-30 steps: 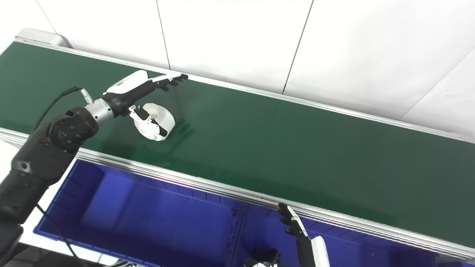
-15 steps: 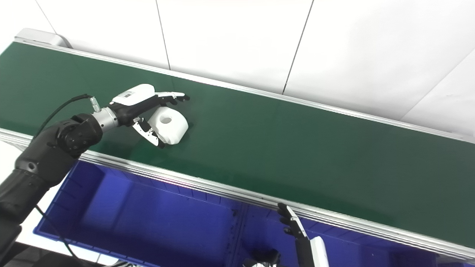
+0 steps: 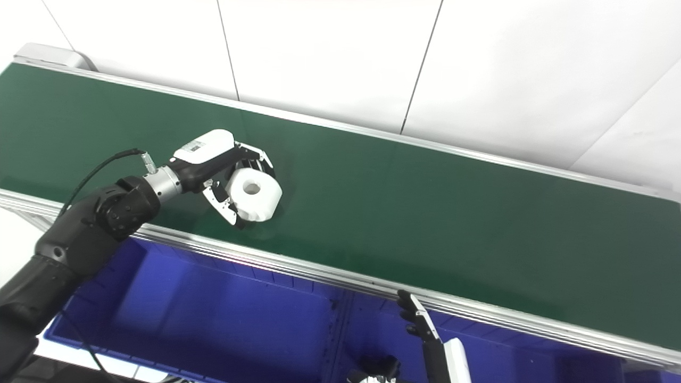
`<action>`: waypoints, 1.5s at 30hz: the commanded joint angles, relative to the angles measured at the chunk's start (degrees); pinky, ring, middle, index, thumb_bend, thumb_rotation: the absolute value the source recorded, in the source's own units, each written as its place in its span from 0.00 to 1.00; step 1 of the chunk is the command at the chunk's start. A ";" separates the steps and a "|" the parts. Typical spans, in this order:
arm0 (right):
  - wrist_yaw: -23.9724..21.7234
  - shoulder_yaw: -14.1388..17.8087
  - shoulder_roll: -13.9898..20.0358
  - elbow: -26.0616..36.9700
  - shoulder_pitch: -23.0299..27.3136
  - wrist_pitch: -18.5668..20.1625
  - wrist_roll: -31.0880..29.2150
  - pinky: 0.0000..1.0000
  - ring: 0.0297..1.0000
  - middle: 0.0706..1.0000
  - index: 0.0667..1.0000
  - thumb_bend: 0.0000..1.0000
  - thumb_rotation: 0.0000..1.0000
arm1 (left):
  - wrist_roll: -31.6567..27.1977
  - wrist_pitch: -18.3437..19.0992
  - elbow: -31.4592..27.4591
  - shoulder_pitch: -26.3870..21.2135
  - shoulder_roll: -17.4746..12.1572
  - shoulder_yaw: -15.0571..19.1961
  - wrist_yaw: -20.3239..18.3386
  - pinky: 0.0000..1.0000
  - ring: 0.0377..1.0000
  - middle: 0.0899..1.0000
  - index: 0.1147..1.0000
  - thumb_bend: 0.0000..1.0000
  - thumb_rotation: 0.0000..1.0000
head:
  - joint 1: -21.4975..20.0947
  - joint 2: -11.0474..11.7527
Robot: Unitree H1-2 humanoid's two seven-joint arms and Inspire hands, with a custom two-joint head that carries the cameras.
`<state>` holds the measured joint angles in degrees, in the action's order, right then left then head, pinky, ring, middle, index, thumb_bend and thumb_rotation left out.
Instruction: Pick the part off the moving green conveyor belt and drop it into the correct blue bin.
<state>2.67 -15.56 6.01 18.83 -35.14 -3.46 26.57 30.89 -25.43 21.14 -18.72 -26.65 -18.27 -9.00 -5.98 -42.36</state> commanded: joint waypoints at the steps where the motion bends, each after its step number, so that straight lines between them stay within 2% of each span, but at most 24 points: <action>1: 0.88 -0.12 0.06 2.02 -0.52 -3.76 -0.26 0.80 0.84 0.86 0.89 0.81 0.17 | -2.57 -1.49 -0.86 -1.28 -1.05 -0.02 3.99 0.27 0.39 0.45 0.42 0.50 0.00 | 0.07 -0.01; 4: 0.63 -0.16 0.08 2.43 -0.55 -3.23 -0.09 0.80 0.84 0.86 0.89 0.81 0.17 | -4.77 -1.48 -1.20 -0.82 -0.76 -0.12 6.42 0.29 0.39 0.45 0.42 0.50 0.00 | -0.10 -0.45; 6: 0.54 -0.20 0.04 2.71 -0.64 -2.91 0.11 0.80 0.84 0.86 0.89 0.81 0.18 | -5.92 -1.48 -1.74 -0.50 -0.88 -0.59 7.92 0.33 0.36 0.41 0.47 0.49 0.00 | -0.19 -0.67; 9: 0.65 -0.25 -0.04 2.85 -0.76 -3.11 -0.01 0.80 0.84 0.86 0.89 0.81 0.17 | -8.43 -1.49 -2.69 0.02 -1.32 -1.44 9.07 0.36 0.35 0.42 0.49 0.49 0.00 | -0.52 -0.97; 11: 0.47 -0.39 -0.06 3.30 -0.97 -3.03 -0.26 0.79 0.84 0.86 0.89 0.81 0.17 | -10.56 -1.49 -4.86 1.22 -1.75 -1.42 9.21 0.32 0.37 0.44 0.45 0.50 0.00 | -1.63 -1.94; 15: -0.02 -0.58 -0.27 4.80 -1.59 -1.81 -0.12 0.80 0.85 0.87 0.90 0.81 0.17 | -13.70 -1.49 -11.62 5.05 -2.40 -0.68 10.48 0.32 0.33 0.42 0.50 0.49 0.00 | -4.07 -4.01; 18: -0.51 -0.65 -0.45 5.97 -1.91 -0.76 0.13 0.80 0.85 0.87 0.90 0.80 0.20 | -15.88 -1.47 -17.06 8.41 -2.37 0.34 10.23 0.25 0.36 0.46 0.43 0.50 0.00 | -5.08 -5.24; 20: -0.78 -0.62 -0.61 6.92 -2.00 -0.32 0.18 0.80 0.85 0.87 0.90 0.81 0.20 | -16.98 -1.48 -20.27 10.43 -2.03 1.31 9.24 0.25 0.36 0.46 0.43 0.50 0.00 | -6.81 -8.01; 21: -0.87 -0.57 -0.77 7.23 -1.96 -0.11 0.27 0.80 0.85 0.87 0.90 0.81 0.20 | -17.40 -1.48 -21.67 11.43 -1.89 1.52 8.87 0.25 0.36 0.47 0.43 0.50 0.00 | -6.96 -8.30; 22: -1.13 -0.51 -0.97 7.81 -1.99 0.52 0.35 0.80 0.85 0.87 0.90 0.81 0.21 | -17.84 -1.46 -23.30 12.67 -1.64 1.85 8.22 0.28 0.35 0.45 0.47 0.49 0.00 | -7.84 -9.21; 23: -1.39 -0.45 -1.18 8.20 -1.96 1.09 0.33 0.80 0.85 0.87 0.90 0.81 0.22 | -18.29 -1.37 -24.60 13.85 -1.38 2.10 7.31 0.30 0.35 0.44 0.49 0.49 0.00 | -7.84 -9.21; 24: -1.71 -0.38 -1.38 8.77 -1.95 1.75 0.33 0.80 0.84 0.86 0.91 0.81 0.23 | -18.53 -1.30 -26.03 15.08 -1.28 2.17 6.39 0.31 0.35 0.44 0.49 0.49 0.00 | -8.41 -10.29; 28: -2.60 -0.05 -1.93 10.12 -1.80 3.51 1.11 0.79 0.83 0.85 0.90 0.83 0.27 | -19.46 -0.63 -29.85 19.44 -0.81 1.79 2.88 0.36 0.38 0.46 0.48 0.49 0.00 | -8.45 -11.51; 30: -2.80 0.09 -2.11 10.46 -1.77 3.92 1.24 0.79 0.83 0.84 0.89 0.83 0.28 | -20.54 1.01 -31.70 22.32 -0.01 1.26 0.86 0.39 0.39 0.47 0.47 0.50 0.00 | -8.30 -11.62; 34: -3.07 0.23 -2.15 10.92 -1.79 4.38 1.06 0.80 0.82 0.84 0.89 0.84 0.28 | -20.95 3.36 -34.35 26.57 2.07 0.57 -2.01 0.32 0.37 0.47 0.46 0.49 0.00 | -8.19 -11.96; 35: -3.09 0.29 -2.11 10.91 -1.78 4.29 0.98 0.80 0.82 0.84 0.89 0.84 0.27 | -20.08 3.14 -34.52 27.38 2.78 0.22 -2.37 0.24 0.37 0.46 0.44 0.50 0.00 | -8.19 -11.96; 36: -3.10 0.35 -2.09 10.89 -1.78 4.11 0.84 0.80 0.82 0.84 0.89 0.84 0.27 | -18.68 2.70 -34.42 27.96 3.37 -0.16 -2.69 0.19 0.26 0.44 0.43 0.51 0.00 | -8.05 -11.95; 40: -3.31 0.53 -2.03 10.93 -1.77 4.25 1.02 0.79 0.83 0.84 0.90 0.84 0.27 | -16.18 2.88 -34.04 28.94 4.41 -0.35 -4.21 0.29 0.35 0.40 0.45 0.51 0.00 | -7.34 -11.83; 41: -3.36 0.59 -2.06 10.99 -1.81 4.23 0.84 0.79 0.83 0.84 0.90 0.84 0.27 | -15.61 3.25 -34.04 29.16 4.36 -0.48 -4.68 0.29 0.35 0.38 0.46 0.51 0.00 | -7.16 -11.87; 45: -3.46 0.86 -2.07 11.14 -2.02 4.01 0.62 0.79 0.82 0.84 0.89 0.84 0.27 | -12.83 4.14 -34.19 29.75 4.06 -1.21 -6.65 0.16 0.17 0.42 0.43 0.52 0.00 | -6.89 -11.84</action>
<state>-0.84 -14.82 4.27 27.99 -36.77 0.69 27.69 17.45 -21.23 -11.33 11.13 -22.04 -19.43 -15.08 -12.92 -54.23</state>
